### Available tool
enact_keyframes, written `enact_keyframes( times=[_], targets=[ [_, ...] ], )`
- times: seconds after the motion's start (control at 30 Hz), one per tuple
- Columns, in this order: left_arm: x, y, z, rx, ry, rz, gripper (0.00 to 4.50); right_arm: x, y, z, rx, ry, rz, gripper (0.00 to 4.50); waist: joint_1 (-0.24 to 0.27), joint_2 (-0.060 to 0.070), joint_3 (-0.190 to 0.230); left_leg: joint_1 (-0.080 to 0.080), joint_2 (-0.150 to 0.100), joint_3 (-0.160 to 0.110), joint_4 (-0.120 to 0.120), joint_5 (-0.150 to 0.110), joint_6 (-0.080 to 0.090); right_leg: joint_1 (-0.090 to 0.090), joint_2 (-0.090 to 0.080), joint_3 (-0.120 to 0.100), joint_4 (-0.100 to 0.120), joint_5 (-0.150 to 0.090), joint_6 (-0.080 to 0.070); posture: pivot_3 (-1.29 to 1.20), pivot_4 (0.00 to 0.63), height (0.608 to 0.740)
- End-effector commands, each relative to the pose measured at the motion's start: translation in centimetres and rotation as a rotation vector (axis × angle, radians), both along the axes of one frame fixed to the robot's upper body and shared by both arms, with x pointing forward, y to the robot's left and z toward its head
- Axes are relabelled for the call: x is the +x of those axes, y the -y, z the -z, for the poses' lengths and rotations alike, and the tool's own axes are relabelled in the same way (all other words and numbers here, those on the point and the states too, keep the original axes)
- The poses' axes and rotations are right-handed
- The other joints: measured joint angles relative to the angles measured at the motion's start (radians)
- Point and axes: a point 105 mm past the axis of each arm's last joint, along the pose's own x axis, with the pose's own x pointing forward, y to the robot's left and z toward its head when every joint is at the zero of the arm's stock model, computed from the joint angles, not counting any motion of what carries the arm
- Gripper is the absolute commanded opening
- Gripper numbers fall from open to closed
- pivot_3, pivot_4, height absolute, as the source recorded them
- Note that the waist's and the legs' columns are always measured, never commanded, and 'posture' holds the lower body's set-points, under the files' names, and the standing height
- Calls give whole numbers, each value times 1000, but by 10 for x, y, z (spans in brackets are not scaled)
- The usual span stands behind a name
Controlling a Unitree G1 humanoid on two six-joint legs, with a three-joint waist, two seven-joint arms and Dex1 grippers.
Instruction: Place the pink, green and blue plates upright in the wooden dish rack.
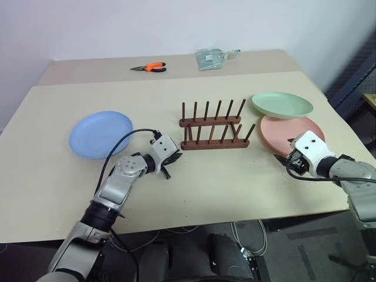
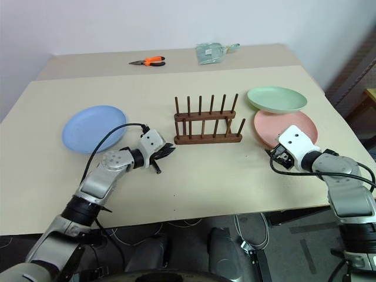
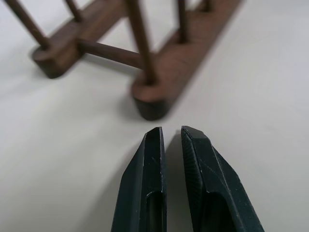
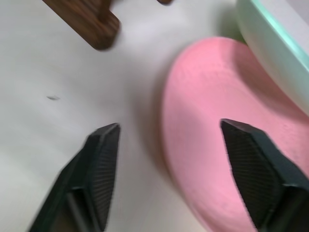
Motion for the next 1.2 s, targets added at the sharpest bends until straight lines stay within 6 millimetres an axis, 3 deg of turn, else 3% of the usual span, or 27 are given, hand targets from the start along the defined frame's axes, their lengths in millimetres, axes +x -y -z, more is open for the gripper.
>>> enact_keyframes(
  times=[0.03, 0.2, 0.23, 0.33, 0.47, 0.77, 0.8, 0.9, 1.1, 1.2],
  targets=[
    [-24, 15, -5, -79, -86, 129, 591, 13, 4, 3, -40, 3, 12, 3259, 1, 1, 0, -1, 0, 0, 0, 0, 0, -1, 0, 0, 0, 0, 0, 0, 150, 740],
    [-30, 16, -13, -98, -76, 151, 591, 27, 10, 11, -12, -22, 58, 3259, 4, 0, 1, -2, -1, 0, 1, 0, 0, -1, 0, 0, -1, 2, -4, 0, 150, 740],
    [-30, 16, -15, -116, -81, 142, 591, 29, 10, 11, -10, -24, 58, 3022, 4, 0, 1, -2, -1, 0, 1, 0, 0, -1, 0, 0, -1, 2, -3, 0, 150, 740],
    [-30, 16, -15, -117, -80, 140, 591, 30, 11, 11, 2, -33, 46, 2000, 3, 0, 1, -2, -1, 0, 1, 0, 0, 0, 0, 0, -1, 2, -3, 0, 150, 740],
    [-31, 16, -12, -107, -88, 143, 591, 23, 6, 3, 103, -77, 5, 29, 3, 0, 1, -2, -1, 0, 1, 0, 0, -1, 0, 0, -1, 2, -3, 0, 150, 740],
    [-30, 18, -10, -100, -90, 157, 591, -21, 1, -17, 252, -213, -122, 29, 5, 0, 1, -2, -1, -1, 1, 0, 0, -1, 0, 0, -1, 2, -3, 0, 150, 740],
    [-30, 17, -9, -95, -89, 156, 591, -34, -1, -21, 280, -238, -157, 29, 5, 0, 1, -2, -1, -1, 1, 0, 0, 0, 0, 0, -1, 1, -2, 0, 150, 740],
    [-30, 15, -8, -85, -86, 149, 591, -63, -13, -45, 376, -253, -251, 29, 9, 0, 1, -2, 0, -1, 0, 0, 0, 0, 0, -1, -1, -1, 1, 0, 150, 740],
    [-33, 13, -4, -81, -96, 157, 591, -55, -42, -150, 693, 132, -336, 29, -1, 1, 3, -3, 0, 2, 1, 0, 0, 0, 0, 1, -1, 0, -1, 0, 150, 740],
    [-32, 15, -5, -86, -97, 164, 591, -57, -57, -191, 871, 245, -436, 29, 7, 1, 4, -2, 1, 0, 1, 0, 0, -2, 1, 0, -1, 0, -1, 0, 150, 740]
  ],
)
